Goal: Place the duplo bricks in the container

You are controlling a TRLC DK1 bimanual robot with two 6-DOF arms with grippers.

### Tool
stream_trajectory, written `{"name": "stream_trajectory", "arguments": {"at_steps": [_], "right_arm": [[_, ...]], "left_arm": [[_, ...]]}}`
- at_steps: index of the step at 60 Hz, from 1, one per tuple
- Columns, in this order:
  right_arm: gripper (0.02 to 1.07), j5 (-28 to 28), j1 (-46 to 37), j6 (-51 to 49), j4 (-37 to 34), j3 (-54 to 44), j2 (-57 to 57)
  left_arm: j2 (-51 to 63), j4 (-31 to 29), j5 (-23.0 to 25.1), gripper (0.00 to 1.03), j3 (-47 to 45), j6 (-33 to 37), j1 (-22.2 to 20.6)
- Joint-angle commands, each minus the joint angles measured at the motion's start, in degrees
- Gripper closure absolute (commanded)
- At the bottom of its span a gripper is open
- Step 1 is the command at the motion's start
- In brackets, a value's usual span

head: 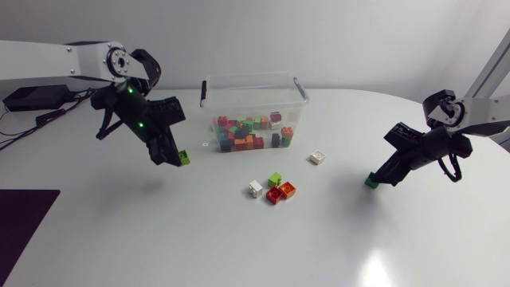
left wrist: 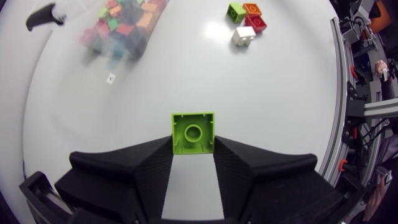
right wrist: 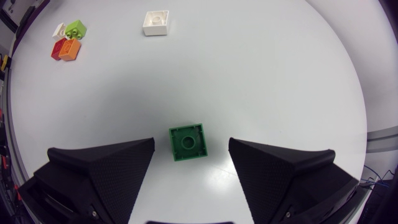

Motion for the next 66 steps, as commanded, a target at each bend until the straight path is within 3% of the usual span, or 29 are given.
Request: {"name": "stream_trajectory", "arguments": {"at_steps": [1,9,23,26,41,53,66], "right_arm": [[0.31,0.3,-0.4,-2.8,-1.6,1.6,2.6],[0.35,0.6,0.2,-4.0,-2.6,1.6,4.4],[0.75,0.6,1.3,-3.8,-1.9,1.0,6.4],[0.78,0.5,1.4,-3.4,-2.0,1.3,6.1],[0.78,-0.2,6.5,2.0,-6.0,2.4,-4.4],[0.78,-3.1,14.5,10.2,-9.3,10.2,-8.9],[0.78,-4.1,21.6,19.5,-6.9,20.8,-6.9]], "left_arm": [[-3.6,-1.7,2.2,0.66,3.9,0.5,-0.6],[-4.7,-4.2,5.7,0.66,9.5,-1.3,-1.2],[-3.4,-2.8,10.9,0.66,15.8,-5.4,-2.2],[-2.6,-1.6,11.4,0.66,16.7,-6.6,-2.5],[2.4,5.1,13.4,0.65,22.6,-13.9,-2.9],[7.6,11.3,13.4,0.63,28.2,-20.8,-3.3],[13.3,15.8,13.4,0.61,33.6,-25.6,-3.8]]}}
